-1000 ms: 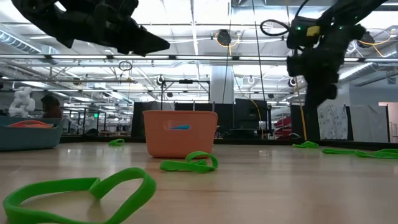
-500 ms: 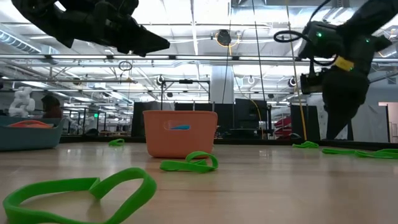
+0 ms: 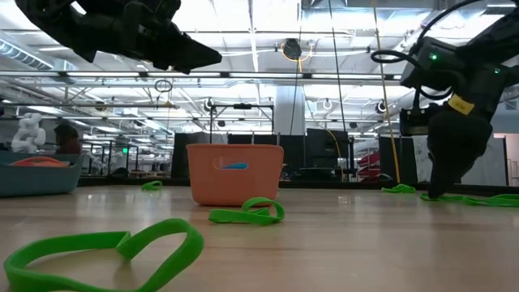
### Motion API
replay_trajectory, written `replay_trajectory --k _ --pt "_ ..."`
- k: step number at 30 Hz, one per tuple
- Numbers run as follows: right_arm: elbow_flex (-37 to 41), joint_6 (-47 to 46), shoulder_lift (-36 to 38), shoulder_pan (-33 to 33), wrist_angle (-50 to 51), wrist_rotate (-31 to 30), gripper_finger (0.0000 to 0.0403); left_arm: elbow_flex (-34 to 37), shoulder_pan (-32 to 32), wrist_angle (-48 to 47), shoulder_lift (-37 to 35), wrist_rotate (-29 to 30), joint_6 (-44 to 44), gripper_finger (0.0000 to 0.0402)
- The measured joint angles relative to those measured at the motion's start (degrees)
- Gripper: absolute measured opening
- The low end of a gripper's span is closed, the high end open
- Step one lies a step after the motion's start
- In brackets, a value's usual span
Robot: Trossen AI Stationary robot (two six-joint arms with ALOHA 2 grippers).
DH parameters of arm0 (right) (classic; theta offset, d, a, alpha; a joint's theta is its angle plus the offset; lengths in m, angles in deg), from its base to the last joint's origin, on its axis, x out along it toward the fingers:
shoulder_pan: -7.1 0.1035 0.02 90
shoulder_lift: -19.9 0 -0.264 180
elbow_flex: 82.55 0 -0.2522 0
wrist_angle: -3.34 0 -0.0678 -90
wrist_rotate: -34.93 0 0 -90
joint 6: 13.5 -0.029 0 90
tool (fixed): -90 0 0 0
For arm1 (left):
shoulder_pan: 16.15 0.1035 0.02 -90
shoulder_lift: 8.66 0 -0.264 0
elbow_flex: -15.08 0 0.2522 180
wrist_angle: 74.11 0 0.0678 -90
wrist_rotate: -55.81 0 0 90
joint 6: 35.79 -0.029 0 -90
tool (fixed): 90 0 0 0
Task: Sort rubber bands into baskets
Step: Put the green rubber band into the green bin
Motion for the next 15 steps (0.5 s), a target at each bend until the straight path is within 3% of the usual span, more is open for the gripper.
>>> replay_trajectory --k 5,11,15 --pt "0.2 -2.1 0.0 1.5 -0.3 -0.5 0.0115 0.0 0.0 0.0 0.0 0.0 0.0 0.0091" --pt "0.3 -4.3 -0.1 3.7 -1.0 0.2 0.0017 0.0 0.0 -0.1 0.0 0.0 0.1 0.0091" --pt "0.0 -4.9 -0.2 4.4 -4.1 1.6 0.0007 0.0 0.0 -0.1 0.0 0.0 1.5 0.0091"
